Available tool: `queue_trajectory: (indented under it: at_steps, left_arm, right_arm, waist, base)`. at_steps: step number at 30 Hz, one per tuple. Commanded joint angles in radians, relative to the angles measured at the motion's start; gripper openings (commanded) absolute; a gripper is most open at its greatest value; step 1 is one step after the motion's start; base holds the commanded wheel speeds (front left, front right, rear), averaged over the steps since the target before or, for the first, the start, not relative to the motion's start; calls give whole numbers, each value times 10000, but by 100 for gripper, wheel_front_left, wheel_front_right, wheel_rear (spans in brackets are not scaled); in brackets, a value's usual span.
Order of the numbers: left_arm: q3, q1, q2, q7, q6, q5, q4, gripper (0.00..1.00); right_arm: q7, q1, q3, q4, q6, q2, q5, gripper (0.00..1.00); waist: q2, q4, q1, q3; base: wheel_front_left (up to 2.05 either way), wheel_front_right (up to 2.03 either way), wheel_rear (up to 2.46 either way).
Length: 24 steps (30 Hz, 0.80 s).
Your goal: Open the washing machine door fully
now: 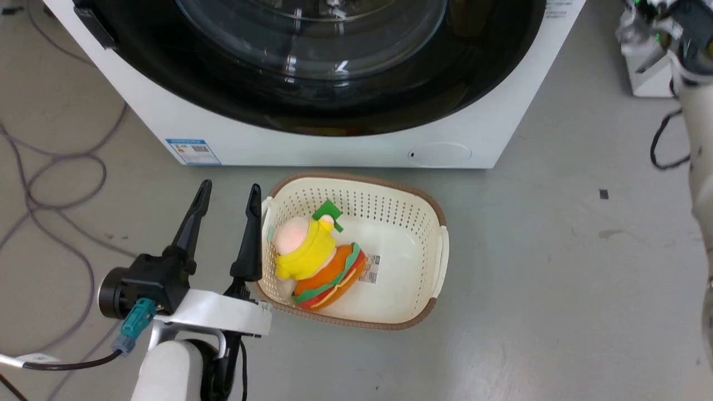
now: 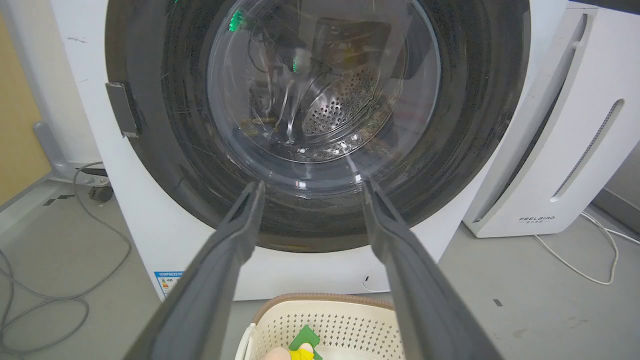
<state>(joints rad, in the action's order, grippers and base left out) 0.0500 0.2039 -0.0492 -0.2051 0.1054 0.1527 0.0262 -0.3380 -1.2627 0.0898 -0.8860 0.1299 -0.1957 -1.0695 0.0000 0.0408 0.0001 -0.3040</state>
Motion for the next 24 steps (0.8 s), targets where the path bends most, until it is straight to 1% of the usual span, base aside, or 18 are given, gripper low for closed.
queue_trajectory:
  at_steps: [1,8,14,22,24]
  left_arm:
    - [-11,204,-10,-118,31,44,-41,100]
    - [-41,485,-10,-264,104,169,-117,100]
    - [-18,693,-10,-389,165,297,-137,100]
    - [14,954,-10,-557,247,458,-87,100]
    - [22,981,-10,-567,252,471,-66,100]
  right_arm:
    - [-125,-488,89,-284,7,-1,-235,0]
    - [-1005,-2060,702,-1340,7,231,-389,0]
    - [-1546,-3115,1094,-2084,7,390,-638,0]
    - [-2823,-4199,1647,-2986,8,449,-1084,0]
    - [-3160,-4226,1743,-3065,8,448,-1088,0]
  waist:
    - [0,39,-1,-170]
    - [0,106,-1,-745]
    - [0,163,-1,-1110]
    - [0,175,-1,-1424]
    - [0,168,-1,-1443]
  base:
    - [0,0,0]
    - [0,0,0]
    - [0,0,0]
    - [0,0,0]
    - [0,0,0]
